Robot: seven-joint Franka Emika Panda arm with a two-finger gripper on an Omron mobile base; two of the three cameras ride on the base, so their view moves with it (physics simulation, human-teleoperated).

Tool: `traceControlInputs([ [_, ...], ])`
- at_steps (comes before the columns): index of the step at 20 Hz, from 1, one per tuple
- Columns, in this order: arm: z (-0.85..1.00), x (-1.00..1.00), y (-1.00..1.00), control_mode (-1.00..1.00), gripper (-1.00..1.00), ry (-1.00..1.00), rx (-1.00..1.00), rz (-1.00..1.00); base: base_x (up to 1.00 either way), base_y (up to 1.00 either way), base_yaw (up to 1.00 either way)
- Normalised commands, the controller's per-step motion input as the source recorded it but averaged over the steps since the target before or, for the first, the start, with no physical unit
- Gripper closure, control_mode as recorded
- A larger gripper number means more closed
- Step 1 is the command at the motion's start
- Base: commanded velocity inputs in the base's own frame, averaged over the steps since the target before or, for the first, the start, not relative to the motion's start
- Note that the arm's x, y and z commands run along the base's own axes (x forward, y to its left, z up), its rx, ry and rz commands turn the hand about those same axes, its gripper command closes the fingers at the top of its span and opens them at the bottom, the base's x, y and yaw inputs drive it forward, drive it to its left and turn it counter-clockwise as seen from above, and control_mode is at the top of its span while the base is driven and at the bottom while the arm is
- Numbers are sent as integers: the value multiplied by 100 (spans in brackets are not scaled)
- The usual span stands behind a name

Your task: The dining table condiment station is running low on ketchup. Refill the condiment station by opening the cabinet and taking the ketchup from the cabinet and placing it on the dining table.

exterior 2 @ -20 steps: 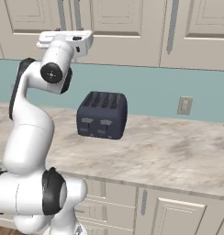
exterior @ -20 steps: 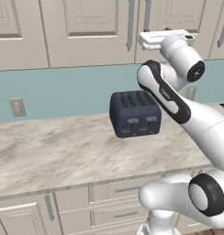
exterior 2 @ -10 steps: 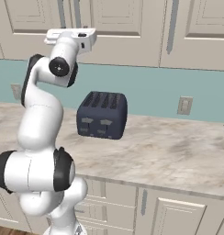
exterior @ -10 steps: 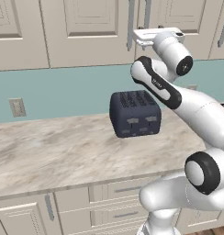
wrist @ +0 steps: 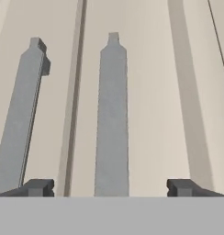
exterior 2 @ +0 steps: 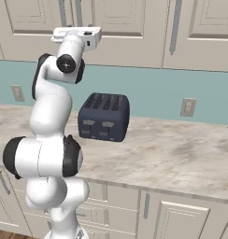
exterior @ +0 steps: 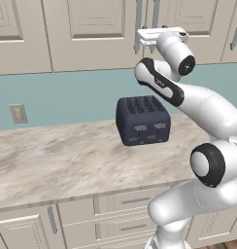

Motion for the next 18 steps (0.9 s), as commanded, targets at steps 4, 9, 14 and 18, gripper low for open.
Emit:
traceControlInputs([
  [4, 0, 33, 0, -100, -100, 1, 0, 0, 0, 0, 0],
  [9, 0, 18, 0, -100, 100, 0, 0, 0, 0, 0, 0],
  [14, -1, 41, 17, -100, 100, 17, -4, -4, 0, 0, 0],
  [18, -12, 21, 52, -100, 100, 21, -16, -8, 0, 0, 0],
])
